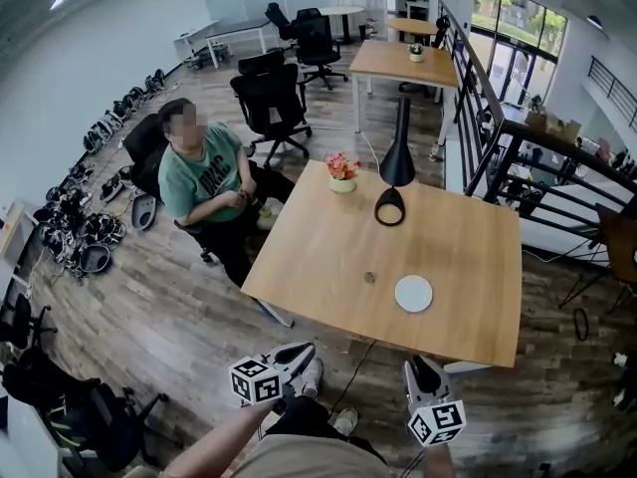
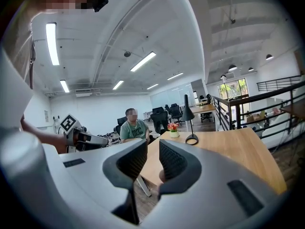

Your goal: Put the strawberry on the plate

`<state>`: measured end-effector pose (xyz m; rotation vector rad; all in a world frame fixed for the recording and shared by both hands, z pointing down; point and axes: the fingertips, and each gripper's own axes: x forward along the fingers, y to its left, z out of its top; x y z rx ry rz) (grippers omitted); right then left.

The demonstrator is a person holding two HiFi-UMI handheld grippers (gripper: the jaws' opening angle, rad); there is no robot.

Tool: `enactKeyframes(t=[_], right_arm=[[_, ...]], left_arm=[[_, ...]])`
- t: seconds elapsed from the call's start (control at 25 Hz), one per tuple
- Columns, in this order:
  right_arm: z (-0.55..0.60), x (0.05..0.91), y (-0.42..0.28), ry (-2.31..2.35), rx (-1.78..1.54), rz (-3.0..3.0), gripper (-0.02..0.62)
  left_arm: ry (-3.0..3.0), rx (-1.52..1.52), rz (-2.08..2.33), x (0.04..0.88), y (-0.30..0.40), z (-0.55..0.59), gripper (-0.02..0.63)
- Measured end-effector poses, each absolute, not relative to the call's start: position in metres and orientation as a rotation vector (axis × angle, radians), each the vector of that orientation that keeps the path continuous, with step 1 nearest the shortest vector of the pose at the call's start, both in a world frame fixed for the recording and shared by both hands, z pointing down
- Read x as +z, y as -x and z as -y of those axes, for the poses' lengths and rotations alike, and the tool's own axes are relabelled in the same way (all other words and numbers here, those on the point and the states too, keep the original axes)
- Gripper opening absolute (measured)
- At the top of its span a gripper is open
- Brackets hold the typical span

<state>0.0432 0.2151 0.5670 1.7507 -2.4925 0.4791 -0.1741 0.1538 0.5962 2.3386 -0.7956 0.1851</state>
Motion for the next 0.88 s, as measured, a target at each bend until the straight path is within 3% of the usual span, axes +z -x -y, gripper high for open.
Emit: enactKeyframes(t=[0.44, 0.88], right_arm=[[-0.134, 0.576, -0.023, -1.735, 0.534, 2.397, 0.063], [-0.055, 0.569, -0.019, -1.82, 0.497, 2.289, 0.063]], left_arm=[[-2.384, 0.196, 0.646, 0.595, 0.15, -0.058, 0.003], [-2.424, 0.211, 0.579, 0.607, 0.172, 0.035, 0.003]])
